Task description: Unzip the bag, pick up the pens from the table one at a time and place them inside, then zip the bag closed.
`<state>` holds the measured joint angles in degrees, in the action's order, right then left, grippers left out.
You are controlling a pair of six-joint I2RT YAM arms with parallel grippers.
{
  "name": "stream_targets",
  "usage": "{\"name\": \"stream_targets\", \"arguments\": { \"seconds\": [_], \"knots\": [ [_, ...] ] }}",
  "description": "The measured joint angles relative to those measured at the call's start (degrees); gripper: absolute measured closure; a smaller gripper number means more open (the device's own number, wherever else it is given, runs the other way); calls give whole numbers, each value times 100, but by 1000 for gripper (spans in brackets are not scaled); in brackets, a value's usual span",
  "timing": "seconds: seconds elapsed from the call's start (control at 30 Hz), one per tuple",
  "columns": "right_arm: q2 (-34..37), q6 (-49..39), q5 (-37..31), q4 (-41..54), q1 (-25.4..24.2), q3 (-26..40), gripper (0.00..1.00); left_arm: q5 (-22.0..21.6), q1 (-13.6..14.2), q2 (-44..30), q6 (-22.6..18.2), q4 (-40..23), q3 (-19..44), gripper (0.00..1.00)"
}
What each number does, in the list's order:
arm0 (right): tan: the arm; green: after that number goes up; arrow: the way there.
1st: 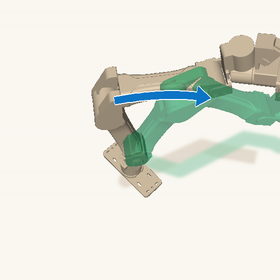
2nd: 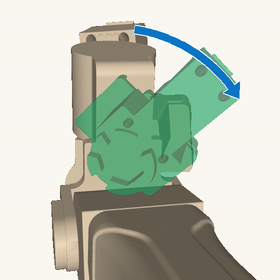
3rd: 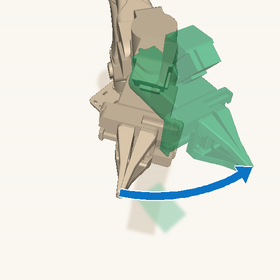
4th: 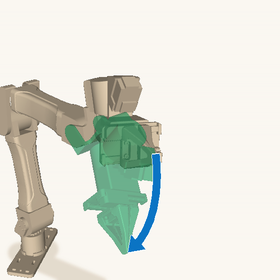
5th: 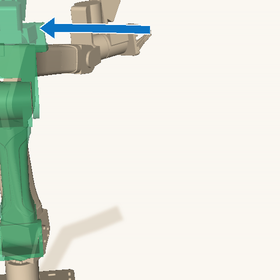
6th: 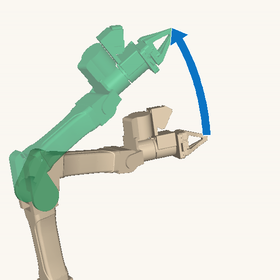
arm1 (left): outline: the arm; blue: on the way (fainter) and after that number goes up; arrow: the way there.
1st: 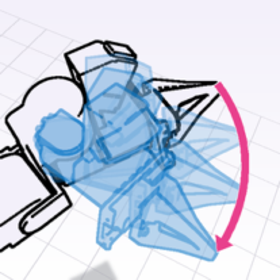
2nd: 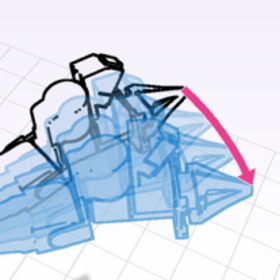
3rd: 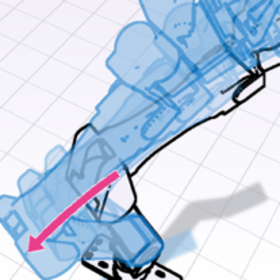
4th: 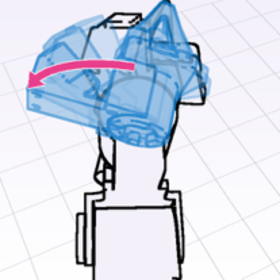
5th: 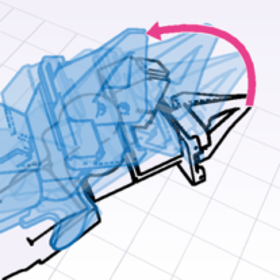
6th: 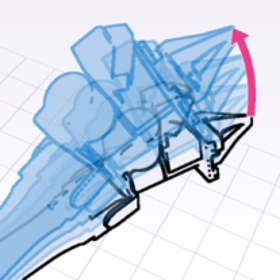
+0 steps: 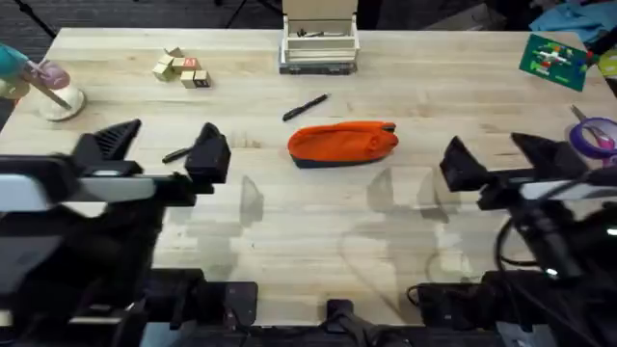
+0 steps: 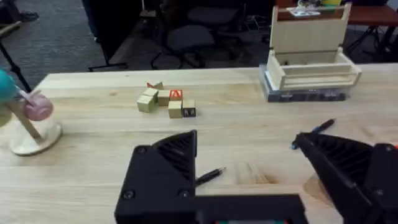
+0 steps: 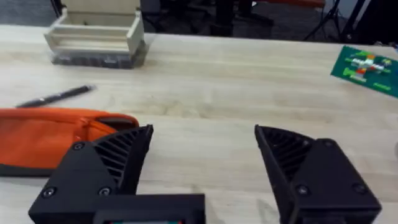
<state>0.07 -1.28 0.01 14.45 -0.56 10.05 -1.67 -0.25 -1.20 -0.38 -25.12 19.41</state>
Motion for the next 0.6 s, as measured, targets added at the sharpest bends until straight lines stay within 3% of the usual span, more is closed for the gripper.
{"name": "stream_targets", "arguments": {
  "seconds": [0.1, 0.13, 0.37, 0.6],
  "knots": [
    [107, -2, 2, 449, 0, 599, 5, 14, 0, -286, 0, -391, 572, 7],
    [368, -3, 2, 859, 0, 1180, 6, 59, 0, -732, 2, -701, 1105, 8],
    [1508, -3, 70, 1740, 0, 2518, 5, 371, 0, -2044, 1, -1017, 2093, 7],
    [2852, -8, 163, 2509, 0, 3769, 5, 976, 0, -3412, -100, -1342, 2896, 8]
  ]
}}
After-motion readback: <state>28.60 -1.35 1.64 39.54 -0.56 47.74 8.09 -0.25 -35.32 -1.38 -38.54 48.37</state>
